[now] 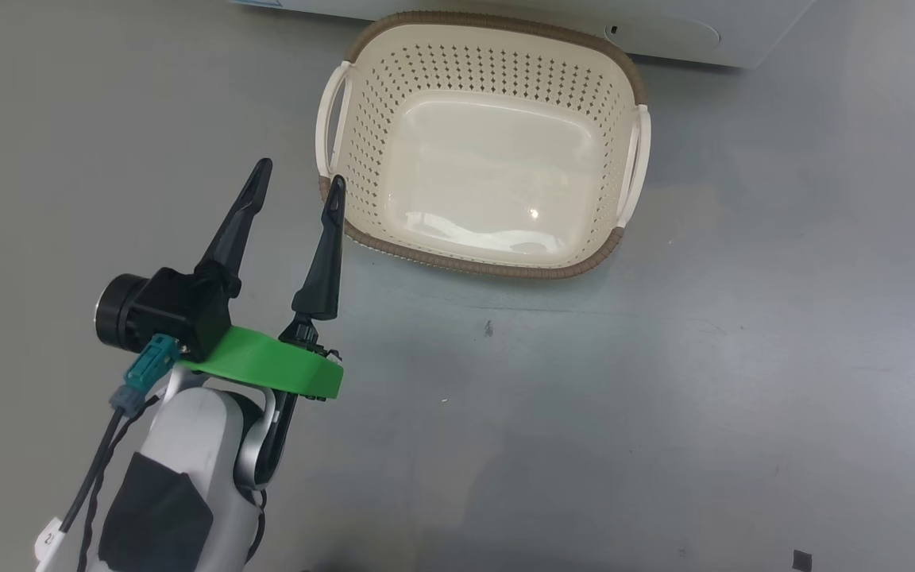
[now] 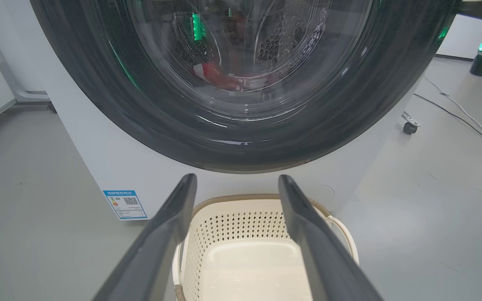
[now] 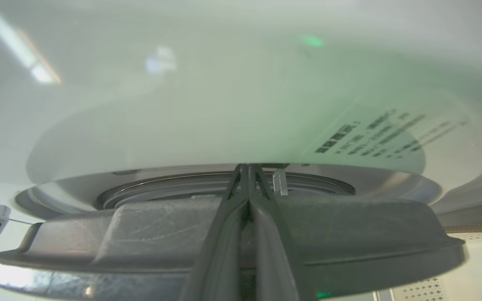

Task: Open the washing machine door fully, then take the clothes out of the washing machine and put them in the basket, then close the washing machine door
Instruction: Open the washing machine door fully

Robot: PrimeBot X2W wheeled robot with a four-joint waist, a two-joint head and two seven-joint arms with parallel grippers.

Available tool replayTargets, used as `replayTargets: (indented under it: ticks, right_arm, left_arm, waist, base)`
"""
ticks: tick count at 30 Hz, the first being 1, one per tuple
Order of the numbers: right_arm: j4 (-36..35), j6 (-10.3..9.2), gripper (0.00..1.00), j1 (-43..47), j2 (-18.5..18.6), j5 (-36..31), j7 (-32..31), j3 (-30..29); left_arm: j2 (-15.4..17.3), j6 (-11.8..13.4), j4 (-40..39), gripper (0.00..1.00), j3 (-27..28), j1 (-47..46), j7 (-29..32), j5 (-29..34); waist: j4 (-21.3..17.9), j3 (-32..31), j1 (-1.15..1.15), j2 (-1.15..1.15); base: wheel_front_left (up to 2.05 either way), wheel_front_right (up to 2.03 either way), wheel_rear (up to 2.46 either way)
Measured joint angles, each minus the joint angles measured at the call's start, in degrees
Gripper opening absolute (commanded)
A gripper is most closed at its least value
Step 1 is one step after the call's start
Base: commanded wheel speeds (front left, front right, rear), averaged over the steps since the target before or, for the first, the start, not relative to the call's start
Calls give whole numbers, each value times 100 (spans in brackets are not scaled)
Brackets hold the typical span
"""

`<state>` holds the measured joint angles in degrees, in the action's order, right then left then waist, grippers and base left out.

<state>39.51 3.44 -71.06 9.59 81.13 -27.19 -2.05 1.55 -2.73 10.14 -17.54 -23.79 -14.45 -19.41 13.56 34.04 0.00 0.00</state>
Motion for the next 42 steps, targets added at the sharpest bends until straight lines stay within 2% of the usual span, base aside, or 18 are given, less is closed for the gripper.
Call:
replayTargets:
  ticks: [19, 34, 42]
  right_arm:
    - [406, 164, 0, -25, 157, 259, -883, 158]
    - [582, 301, 0, 257, 94, 404, -1553, 386]
    - [600, 307, 0, 609, -33, 472, -1809, 466]
  left_arm:
    - [-5, 94, 24, 100, 27, -65, 0, -26]
    - [-5, 100, 155, 100, 70, -53, 0, -24]
    - [-5, 99, 258, 100, 69, 43, 0, -13]
  waist:
    - [-99, -93, 0, 0]
    - [-274, -417, 0, 0]
    - [-339, -649, 0, 0]
  base:
    - [0, 0, 0]
    - [0, 0, 0]
    - [0, 0, 0]
